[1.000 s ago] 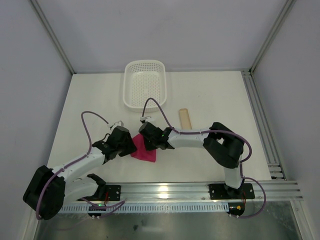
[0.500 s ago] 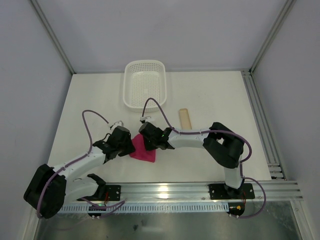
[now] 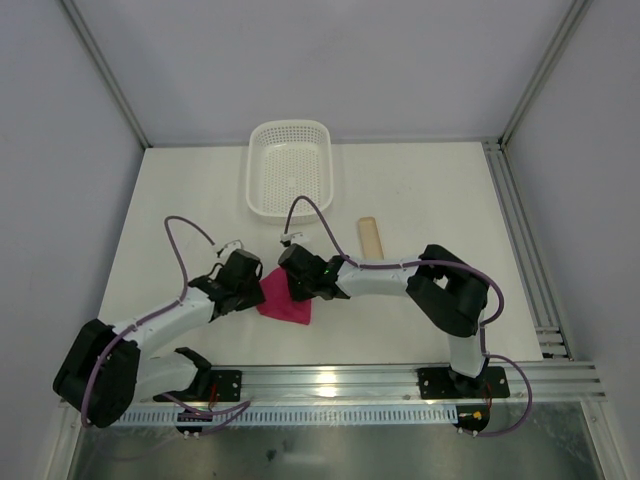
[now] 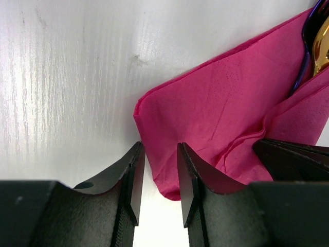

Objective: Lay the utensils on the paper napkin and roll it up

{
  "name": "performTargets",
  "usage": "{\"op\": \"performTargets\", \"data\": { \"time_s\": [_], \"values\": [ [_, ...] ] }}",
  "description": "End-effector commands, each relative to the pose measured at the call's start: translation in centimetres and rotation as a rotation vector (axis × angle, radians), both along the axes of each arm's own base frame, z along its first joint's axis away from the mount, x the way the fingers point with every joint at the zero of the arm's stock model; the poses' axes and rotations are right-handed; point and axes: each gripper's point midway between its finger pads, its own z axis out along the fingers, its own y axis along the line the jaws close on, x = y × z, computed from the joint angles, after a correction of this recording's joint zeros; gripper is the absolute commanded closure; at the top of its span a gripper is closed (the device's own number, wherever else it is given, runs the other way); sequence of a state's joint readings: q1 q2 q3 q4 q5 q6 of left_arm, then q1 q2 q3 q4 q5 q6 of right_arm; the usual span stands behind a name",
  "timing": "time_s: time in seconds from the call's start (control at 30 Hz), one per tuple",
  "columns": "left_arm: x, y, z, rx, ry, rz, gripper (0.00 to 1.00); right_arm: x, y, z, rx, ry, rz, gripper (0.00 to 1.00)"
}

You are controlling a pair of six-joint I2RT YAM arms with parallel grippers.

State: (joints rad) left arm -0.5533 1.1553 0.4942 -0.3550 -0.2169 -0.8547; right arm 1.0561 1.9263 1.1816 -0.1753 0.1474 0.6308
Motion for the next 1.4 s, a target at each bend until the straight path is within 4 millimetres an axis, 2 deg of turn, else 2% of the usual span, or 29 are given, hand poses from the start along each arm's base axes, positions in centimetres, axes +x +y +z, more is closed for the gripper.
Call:
{"op": "performTargets", "data": {
  "time_s": [0.0,0.1,0.13,0.17,0.27,0.33,0.43,0.53,0.63,0.67,0.7,1.03,1.37],
  "values": [
    [1.4,-0.5,0.9,-0.013,-0.042,-0.002,0.65,-1.9,-2.2,-2.2,-0.085,0.065,0.016,0.96],
    [1.5,-0.9,0.9,-0.017,-0.030,-0.017,0.75,-1.9,-2.1,-2.3,-0.080,0.068,0.016,0.96],
    [1.6,-1.0,0.9,-0.017,-0.029,-0.021,0.83,-1.9,-2.1,-2.3,-0.078,0.067,0.014,0.96],
    [1.4,-1.2,1.0,-0.024,-0.023,-0.036,0.85,-1.9,-2.2,-2.4,-0.077,0.069,0.012,0.96],
    [1.7,-2.1,2.5,-0.067,-0.046,-0.074,0.94,-2.1,-2.1,-2.5,-0.067,0.068,0.015,0.96],
    [1.9,-2.9,4.3,-0.116,-0.085,-0.090,1.00,-1.9,-2.0,-2.5,-0.048,0.063,0.008,0.96],
    [1.8,-4.4,6.8,-0.216,-0.125,-0.123,1.00,-2.2,-1.8,-2.7,-0.014,0.063,0.007,0.96],
    [1.5,-6.0,8.5,-0.325,-0.145,-0.143,1.00,-2.3,-1.6,-2.9,0.020,0.066,-0.002,0.96],
    [1.3,-7.6,9.4,-0.436,-0.147,-0.158,1.00,-2.4,-1.4,-3.2,0.049,0.069,-0.016,0.96],
    [1.2,-7.8,9.3,-0.453,-0.141,-0.155,1.00,-2.6,-1.8,-3.7,0.041,0.076,-0.018,0.96],
    [1.2,-8.2,9.7,-0.482,-0.142,-0.148,1.00,-2.3,-1.1,-3.1,0.083,0.061,-0.026,0.96],
    [0.6,-9.6,9.6,-0.549,-0.124,-0.182,1.00,-2.0,-1.0,-2.3,0.166,0.051,-0.035,0.96],
    [0.0,-10.7,9.8,-0.600,-0.121,-0.212,1.00,-2.1,-1.1,-2.7,0.226,0.076,-0.054,0.96]
  ]
}}
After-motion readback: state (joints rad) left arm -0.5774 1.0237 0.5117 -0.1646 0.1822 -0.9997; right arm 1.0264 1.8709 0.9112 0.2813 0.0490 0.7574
